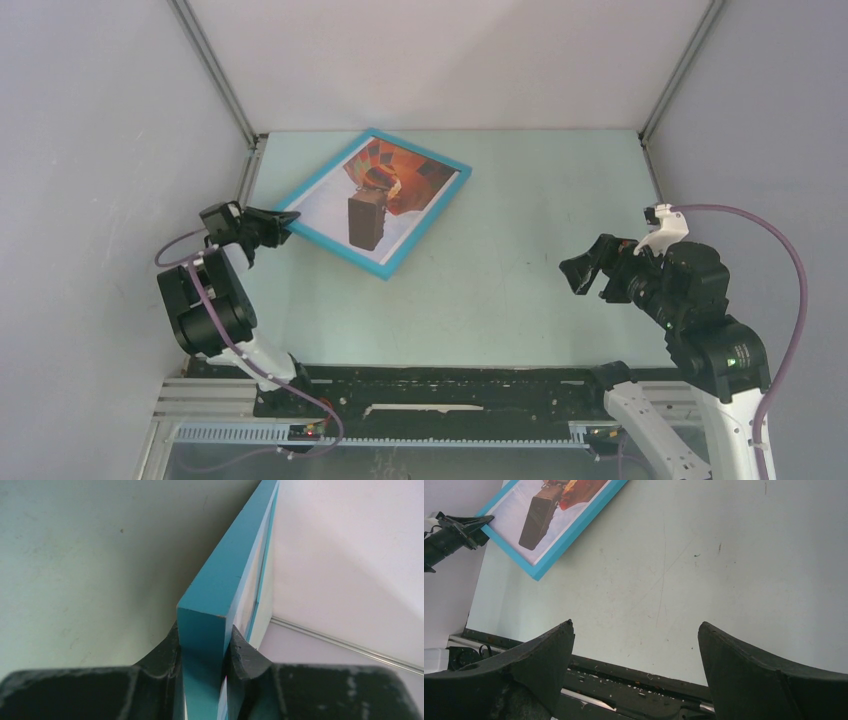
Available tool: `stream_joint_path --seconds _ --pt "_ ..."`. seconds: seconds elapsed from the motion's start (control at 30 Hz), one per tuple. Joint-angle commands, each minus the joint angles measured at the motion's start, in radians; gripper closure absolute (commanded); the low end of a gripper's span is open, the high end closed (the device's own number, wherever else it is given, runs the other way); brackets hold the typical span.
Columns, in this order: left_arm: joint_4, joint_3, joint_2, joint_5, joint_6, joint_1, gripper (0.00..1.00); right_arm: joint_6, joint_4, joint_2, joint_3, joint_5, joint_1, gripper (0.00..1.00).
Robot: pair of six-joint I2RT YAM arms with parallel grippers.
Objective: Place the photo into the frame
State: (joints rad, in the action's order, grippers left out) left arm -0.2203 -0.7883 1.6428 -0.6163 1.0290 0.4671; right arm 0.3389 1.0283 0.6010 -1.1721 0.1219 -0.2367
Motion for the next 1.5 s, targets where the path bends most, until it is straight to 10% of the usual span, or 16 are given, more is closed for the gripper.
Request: stream_joint_path --seconds 0.0,0.37,0.53,0.8,1.2,1.47 --pt "0.164 -0.045 0.024 0.313 -0.234 0.016 0.89 -0.017 -0.023 0.013 -0.006 0.017 0.002 0.00" --pt "0.508 -0.131 -0.090 0.495 -0.232 0.019 0.48 -0.010 -0.007 0.033 -0.044 0.003 0.002 0.00" --pt "0.602 -0.182 -0.156 0.543 -0.255 0.018 0.01 -0.006 0.010 0.044 -0.064 -0.007 0.002 0.00" --pt "0.578 -0.155 -0.381 0.511 -0.328 -0.158 0.01 -0.028 0.047 0.045 -0.115 -0.042 0.002 0.00" --pt "0.507 -0.226 -0.817 0.673 -0.656 -0.901 0.00 -0.103 0.038 -0.091 -0.173 -0.052 0.002 0.00" --pt "0.365 -0.249 -1.124 0.624 -0.679 -1.002 0.00 -0.088 0.030 -0.152 -0.294 -0.122 0.002 0.00"
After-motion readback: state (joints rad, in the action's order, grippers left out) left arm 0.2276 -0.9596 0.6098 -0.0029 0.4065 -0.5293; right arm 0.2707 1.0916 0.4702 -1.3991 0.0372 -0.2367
